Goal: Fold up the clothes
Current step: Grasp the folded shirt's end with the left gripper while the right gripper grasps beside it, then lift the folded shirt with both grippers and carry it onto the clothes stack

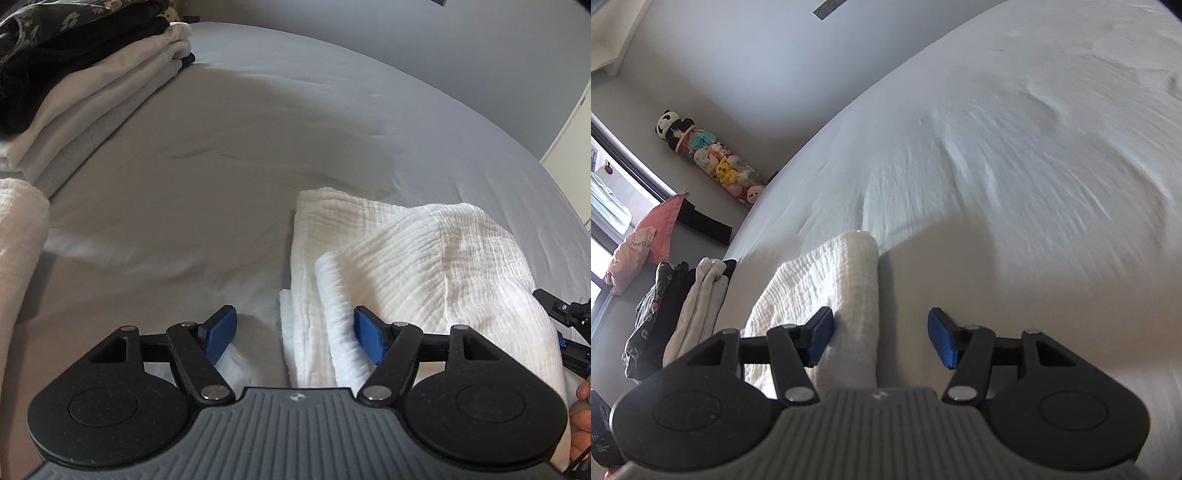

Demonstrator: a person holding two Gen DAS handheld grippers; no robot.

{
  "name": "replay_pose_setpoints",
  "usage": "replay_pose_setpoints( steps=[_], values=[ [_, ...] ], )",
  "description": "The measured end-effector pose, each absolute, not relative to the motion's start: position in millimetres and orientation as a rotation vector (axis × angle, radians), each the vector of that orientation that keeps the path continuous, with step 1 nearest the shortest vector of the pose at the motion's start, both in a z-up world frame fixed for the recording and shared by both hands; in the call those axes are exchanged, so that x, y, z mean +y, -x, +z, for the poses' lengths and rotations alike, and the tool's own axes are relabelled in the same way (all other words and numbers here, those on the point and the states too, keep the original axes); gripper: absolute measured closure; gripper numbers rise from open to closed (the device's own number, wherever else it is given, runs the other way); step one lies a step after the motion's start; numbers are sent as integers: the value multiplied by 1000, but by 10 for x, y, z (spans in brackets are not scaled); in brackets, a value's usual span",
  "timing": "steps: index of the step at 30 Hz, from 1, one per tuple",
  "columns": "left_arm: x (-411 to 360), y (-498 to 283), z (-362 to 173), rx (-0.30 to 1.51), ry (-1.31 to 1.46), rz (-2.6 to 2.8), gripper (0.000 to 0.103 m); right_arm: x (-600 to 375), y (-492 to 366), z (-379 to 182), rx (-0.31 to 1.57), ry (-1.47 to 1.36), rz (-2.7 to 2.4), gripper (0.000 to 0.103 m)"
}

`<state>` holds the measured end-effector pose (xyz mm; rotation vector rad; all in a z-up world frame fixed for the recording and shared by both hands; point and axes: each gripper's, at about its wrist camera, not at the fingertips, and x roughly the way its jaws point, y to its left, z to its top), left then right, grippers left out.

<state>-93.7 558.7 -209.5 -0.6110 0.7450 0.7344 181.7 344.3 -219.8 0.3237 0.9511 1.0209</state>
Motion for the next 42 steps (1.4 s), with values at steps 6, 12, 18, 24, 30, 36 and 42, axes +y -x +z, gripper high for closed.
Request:
replay_pose_setpoints(
  steps=[6,12,18,24,30,36,42],
  values=[
    [5525,847,-2120,736,564,726,27,3614,-1818,-2246,917,-285,1069,43],
    [5509,831,-2098,715,594,675,63,3755,-1872,-2295,900,-281,1113,47],
    [5505,834,-2085,696,624,654,85,3832,-1899,-2334,924,-273,1135,85],
    [5456,816,-2016,675,596,672,89,3810,-1736,-2150,811,-195,1131,93],
    [5315,939,-1771,585,571,692,89,3738,-1420,-1777,622,-122,1132,94],
    [5147,1213,-1480,488,554,713,90,3599,-1034,-1394,508,-102,1112,94],
    [4992,1496,-1213,393,561,731,90,3348,-617,-959,416,-53,1117,94]
  ],
)
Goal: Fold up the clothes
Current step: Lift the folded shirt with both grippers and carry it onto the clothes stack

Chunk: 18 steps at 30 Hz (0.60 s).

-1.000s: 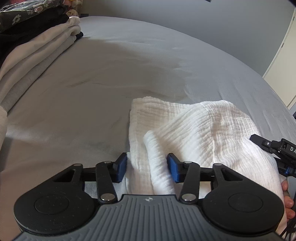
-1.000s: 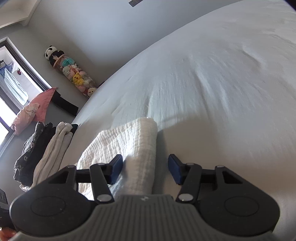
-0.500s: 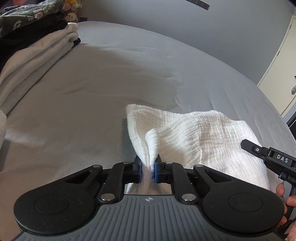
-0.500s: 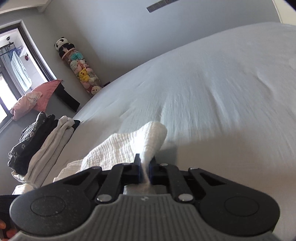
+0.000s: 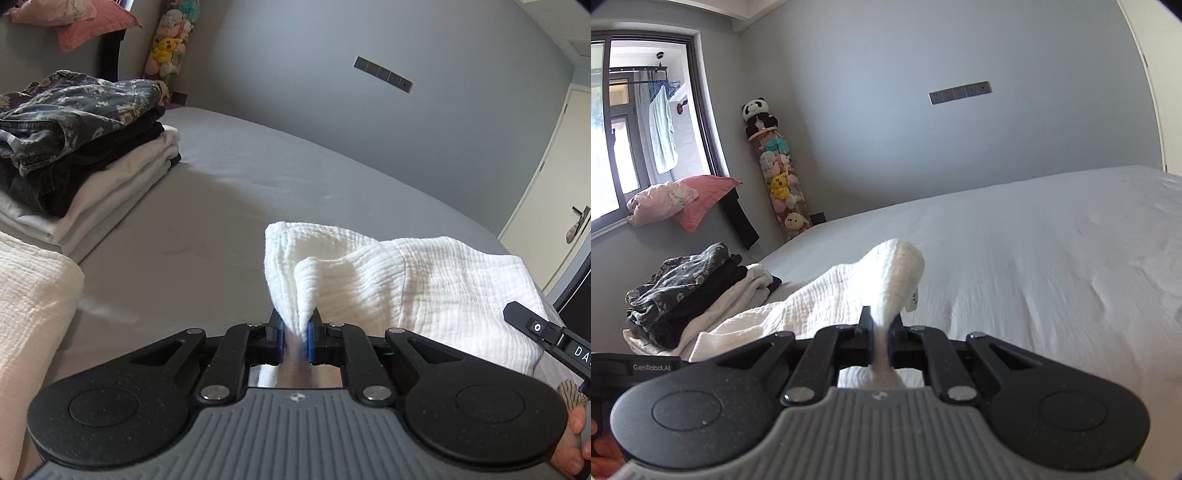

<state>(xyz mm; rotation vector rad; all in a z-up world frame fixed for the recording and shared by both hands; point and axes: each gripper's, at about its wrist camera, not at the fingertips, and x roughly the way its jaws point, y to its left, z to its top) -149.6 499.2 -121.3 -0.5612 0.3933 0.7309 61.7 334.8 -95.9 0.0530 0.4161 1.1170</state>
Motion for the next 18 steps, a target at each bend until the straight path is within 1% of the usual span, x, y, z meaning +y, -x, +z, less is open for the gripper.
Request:
replay_pose_setpoints(
  steps=[9,14,18],
  values=[
    [4775,2091,-906,247,601,770,90,3108,-79,-457,321,-1,1153,95],
    [4703,2530,-614,140,602,817,90,3096,278,-165,254,6,1217,95],
    [4761,2966,-363,90,584,863,90,3157,563,12,220,-15,1285,95]
  ],
)
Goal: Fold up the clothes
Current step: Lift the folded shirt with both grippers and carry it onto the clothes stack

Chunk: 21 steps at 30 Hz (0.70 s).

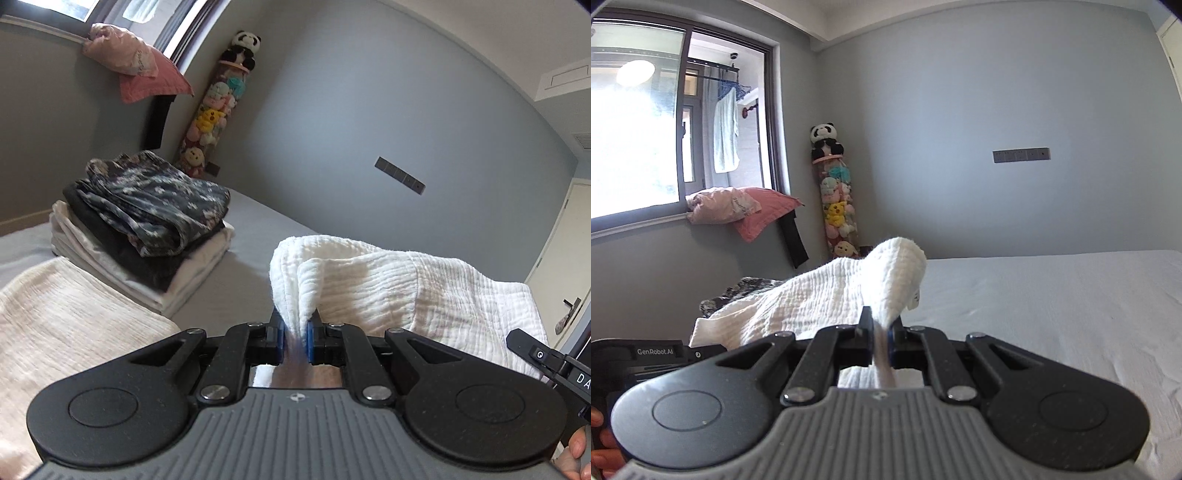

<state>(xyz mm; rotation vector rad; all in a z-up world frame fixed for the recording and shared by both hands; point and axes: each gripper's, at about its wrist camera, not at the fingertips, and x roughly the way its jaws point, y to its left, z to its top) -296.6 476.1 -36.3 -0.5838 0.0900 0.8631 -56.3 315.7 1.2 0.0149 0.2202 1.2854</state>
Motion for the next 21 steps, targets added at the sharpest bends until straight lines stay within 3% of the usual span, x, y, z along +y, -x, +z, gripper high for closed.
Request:
replay_pose_setpoints(
  steps=[12,21],
  values=[
    [4906,4348,615,40,386,1050,90,3721,1709,450,209,-128,1509,95],
    [4949,4972,739,140,303,1149,90,3866,2435,317,312,-114,1616,94]
  ],
)
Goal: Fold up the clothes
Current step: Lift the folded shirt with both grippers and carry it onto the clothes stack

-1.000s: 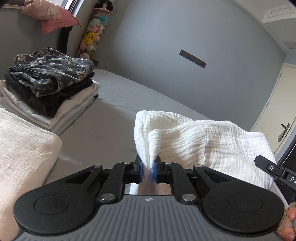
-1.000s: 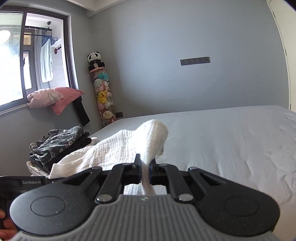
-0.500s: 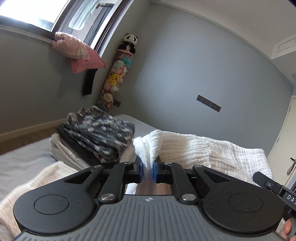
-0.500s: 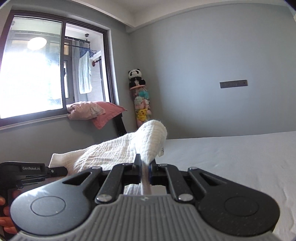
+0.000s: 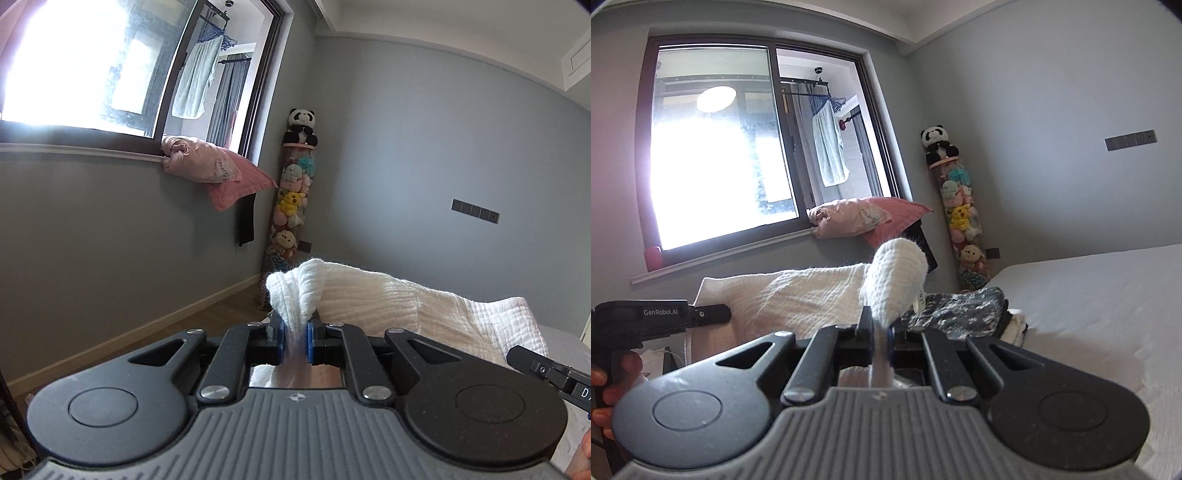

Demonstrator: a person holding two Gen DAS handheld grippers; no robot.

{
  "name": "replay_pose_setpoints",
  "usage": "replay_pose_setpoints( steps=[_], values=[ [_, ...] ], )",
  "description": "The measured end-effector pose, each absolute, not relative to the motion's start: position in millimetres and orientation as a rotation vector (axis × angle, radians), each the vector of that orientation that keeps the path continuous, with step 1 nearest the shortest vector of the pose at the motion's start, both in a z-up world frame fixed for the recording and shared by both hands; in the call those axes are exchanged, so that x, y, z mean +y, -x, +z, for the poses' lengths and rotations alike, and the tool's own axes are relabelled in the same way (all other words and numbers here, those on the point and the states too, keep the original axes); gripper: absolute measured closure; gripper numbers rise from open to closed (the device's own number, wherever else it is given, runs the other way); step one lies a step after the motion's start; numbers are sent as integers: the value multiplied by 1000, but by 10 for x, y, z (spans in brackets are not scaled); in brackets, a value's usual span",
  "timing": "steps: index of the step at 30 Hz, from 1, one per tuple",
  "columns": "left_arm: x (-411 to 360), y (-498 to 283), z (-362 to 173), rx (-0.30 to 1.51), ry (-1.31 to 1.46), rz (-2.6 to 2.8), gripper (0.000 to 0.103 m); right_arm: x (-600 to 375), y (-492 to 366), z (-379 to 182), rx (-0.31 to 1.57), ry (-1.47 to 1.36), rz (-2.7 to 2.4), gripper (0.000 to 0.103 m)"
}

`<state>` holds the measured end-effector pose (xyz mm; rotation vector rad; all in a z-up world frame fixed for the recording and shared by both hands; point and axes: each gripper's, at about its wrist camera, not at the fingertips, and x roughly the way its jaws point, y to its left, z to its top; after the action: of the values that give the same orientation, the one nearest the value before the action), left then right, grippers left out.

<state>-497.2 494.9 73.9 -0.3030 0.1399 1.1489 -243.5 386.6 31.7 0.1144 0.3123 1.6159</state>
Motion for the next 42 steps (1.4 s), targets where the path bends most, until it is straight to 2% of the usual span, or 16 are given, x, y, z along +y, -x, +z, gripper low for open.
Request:
replay_pose_setpoints(
  steps=[8,22,33,37,40,42],
  values=[
    [5341,4857,321,290,314,1153,90,4134,2549,-67,453,-50,1597,94],
    [6363,4112,-489,588,286,1102,90,4997,2033,-750,600,65,1517,94],
    [6891,3839,-1298,780,340,1065,89,5551,1587,-1467,852,90,1489,92],
    [6932,3823,-1390,798,345,1057,89,5595,1430,-1629,945,40,1514,78],
    [6933,3864,-1409,779,366,1056,89,5583,1165,-1701,1088,-98,1515,57],
    [6950,3894,-1418,766,390,1055,89,5606,990,-1748,1183,-191,1501,55]
  ],
)
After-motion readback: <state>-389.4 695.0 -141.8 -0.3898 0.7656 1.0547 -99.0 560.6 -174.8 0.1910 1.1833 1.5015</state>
